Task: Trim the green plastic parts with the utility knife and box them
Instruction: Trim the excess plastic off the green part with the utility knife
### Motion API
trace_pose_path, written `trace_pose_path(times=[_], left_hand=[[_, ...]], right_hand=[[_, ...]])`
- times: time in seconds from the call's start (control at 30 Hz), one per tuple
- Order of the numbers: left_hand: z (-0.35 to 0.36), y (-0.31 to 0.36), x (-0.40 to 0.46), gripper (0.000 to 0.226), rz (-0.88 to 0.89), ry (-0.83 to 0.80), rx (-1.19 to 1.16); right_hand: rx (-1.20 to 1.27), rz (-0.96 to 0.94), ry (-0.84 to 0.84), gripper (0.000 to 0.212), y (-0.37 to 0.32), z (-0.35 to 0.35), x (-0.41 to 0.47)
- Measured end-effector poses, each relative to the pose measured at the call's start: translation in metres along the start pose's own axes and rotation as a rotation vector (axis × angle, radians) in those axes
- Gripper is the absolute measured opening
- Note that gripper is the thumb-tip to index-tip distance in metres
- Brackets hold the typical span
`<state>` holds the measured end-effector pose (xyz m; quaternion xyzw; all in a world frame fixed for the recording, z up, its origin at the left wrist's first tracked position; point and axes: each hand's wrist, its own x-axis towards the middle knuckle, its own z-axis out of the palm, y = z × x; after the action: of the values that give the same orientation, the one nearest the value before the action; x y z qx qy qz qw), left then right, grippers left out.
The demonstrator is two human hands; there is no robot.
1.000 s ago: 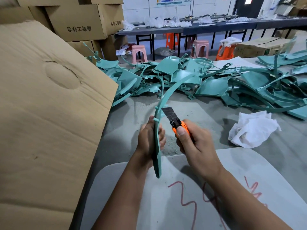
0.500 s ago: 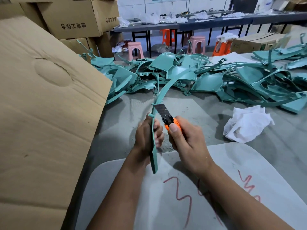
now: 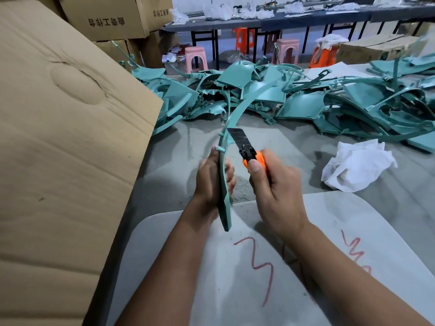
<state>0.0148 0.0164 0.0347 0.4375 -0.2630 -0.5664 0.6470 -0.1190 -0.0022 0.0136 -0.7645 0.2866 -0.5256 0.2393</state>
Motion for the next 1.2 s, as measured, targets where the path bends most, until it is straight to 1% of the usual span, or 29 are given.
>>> trace_pose_path(times=[0.07,0.17,0.3,0.4,0.5,0.6,0.67,0.73,0.8,0.87,0.93,1.0,1.07,1.13,1.2], left_hand=[[0.002,-0.001,-0.002,0.046,0.024,0.044,-0.011],[0.003,-0.001,-0.001,0.044,0.041,0.097,-0.032],[0.005,-0.002,0.0,0.047,0.061,0.173,-0.01],[0.005,-0.003,0.002,0.049,0.064,0.206,-0.036],[0.003,-0.005,0.005,0.046,0.036,0.255,0.058],[0.003,-0.005,0.008,0.036,-0.021,0.309,0.121],[0.001,-0.006,0.01,0.039,-0.036,0.313,0.131],[-0.002,-0.007,0.011,0.046,-0.04,0.295,0.079],[-0.008,-0.006,0.01,0.047,-0.003,0.273,0.054],[-0.016,-0.004,0.011,0.046,0.088,0.279,0.18],[-0.026,0.0,0.015,0.048,0.142,0.333,0.384],[-0.036,0.005,0.018,0.049,0.154,0.389,0.443],[-0.044,0.009,0.02,0.049,0.184,0.442,0.469],[-0.049,0.012,0.021,0.052,0.232,0.522,0.563],[-0.054,0.016,0.021,0.054,0.282,0.62,0.681]], right_hand=[[-0.066,-0.025,0.015,0.037,-0.001,0.001,0.001],[-0.085,-0.036,0.012,0.038,0.002,-0.004,0.004],[-0.101,-0.099,0.005,0.043,-0.001,-0.009,0.002],[-0.173,-0.107,0.004,0.041,-0.005,-0.004,0.002],[-0.252,-0.067,0.061,0.039,-0.004,-0.002,0.002],[-0.271,-0.046,0.104,0.037,-0.001,-0.003,0.002],[-0.268,-0.092,0.072,0.037,0.0,-0.005,0.002],[-0.241,-0.184,-0.017,0.035,0.0,-0.008,0.003],[-0.204,-0.234,-0.096,0.039,0.002,-0.012,0.006],[-0.222,-0.235,-0.109,0.042,0.005,-0.016,0.008],[-0.264,-0.178,-0.051,0.04,0.008,-0.019,0.009],[-0.283,-0.115,-0.012,0.04,0.011,-0.023,0.009],[-0.283,-0.136,-0.074,0.037,0.012,-0.024,0.008],[-0.253,-0.193,-0.205,0.037,0.01,-0.023,0.007],[-0.251,-0.211,-0.283,0.038,0.011,-0.021,0.006]])
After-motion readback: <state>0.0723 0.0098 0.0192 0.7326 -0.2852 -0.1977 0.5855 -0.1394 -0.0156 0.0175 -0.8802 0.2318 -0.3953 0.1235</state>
